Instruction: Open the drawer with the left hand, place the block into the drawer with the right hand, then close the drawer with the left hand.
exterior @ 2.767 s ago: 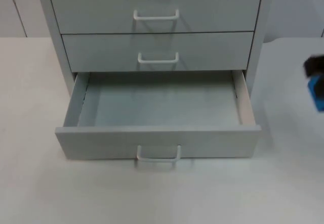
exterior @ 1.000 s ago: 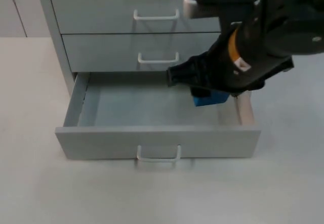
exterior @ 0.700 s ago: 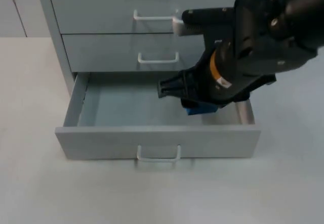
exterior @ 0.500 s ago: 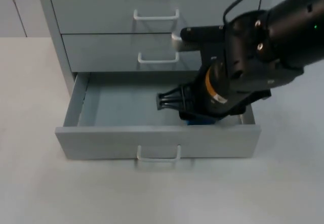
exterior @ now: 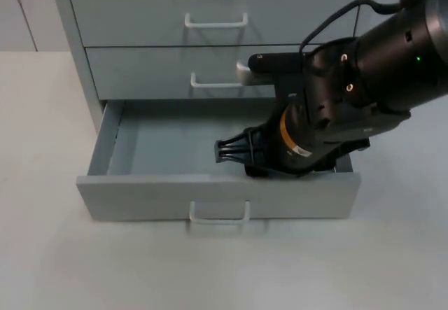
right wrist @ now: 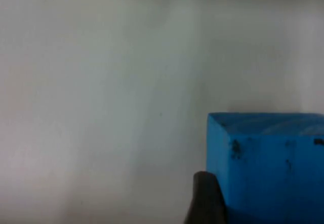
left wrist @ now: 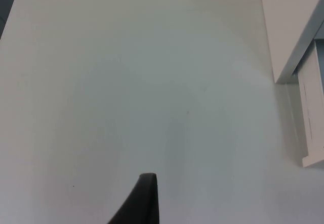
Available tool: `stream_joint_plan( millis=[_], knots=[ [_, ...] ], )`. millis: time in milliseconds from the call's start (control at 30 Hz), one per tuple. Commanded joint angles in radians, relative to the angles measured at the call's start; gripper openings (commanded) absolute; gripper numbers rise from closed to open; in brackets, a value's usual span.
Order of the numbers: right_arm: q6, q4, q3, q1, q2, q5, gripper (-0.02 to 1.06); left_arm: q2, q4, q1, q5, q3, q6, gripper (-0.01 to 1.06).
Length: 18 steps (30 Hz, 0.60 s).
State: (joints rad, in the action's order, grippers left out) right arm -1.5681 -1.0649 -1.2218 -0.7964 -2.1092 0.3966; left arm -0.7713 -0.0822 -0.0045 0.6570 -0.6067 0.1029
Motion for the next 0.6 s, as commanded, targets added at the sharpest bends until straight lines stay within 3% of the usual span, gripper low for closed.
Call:
stream_joint_plan(
  millis=[0,33,133,300,400,433,567],
  knots=[
    [0.002,-0.007,-0.007,-0.002,0.002,-0.001,0.64,0.007,0.011,0.005,-0.011,0.005,-0.002,1.0],
    [0.002,-0.007,-0.007,-0.002,0.002,-0.001,0.69,0.007,0.011,0.005,-0.011,0.005,-0.002,1.0],
    [0.004,-0.007,-0.007,-0.002,0.014,-0.001,0.73,0.007,0.011,0.005,-0.011,0.005,-0.002,1.0],
    [0.034,0.002,-0.007,-0.004,0.088,0.001,0.73,0.007,0.013,0.005,-0.011,0.005,-0.002,1.0],
    [0.141,0.112,-0.007,-0.007,0.16,0.006,0.73,0.007,0.013,0.005,-0.011,0.005,-0.002,1.0],
    [0.141,0.112,-0.007,-0.007,0.16,0.006,0.73,0.007,0.013,0.005,-0.011,0.005,-0.002,1.0],
    [0.341,0.322,-0.007,-0.007,0.249,0.075,0.73,0.007,0.013,0.005,-0.011,0.005,-0.002,1.0]
  ],
)
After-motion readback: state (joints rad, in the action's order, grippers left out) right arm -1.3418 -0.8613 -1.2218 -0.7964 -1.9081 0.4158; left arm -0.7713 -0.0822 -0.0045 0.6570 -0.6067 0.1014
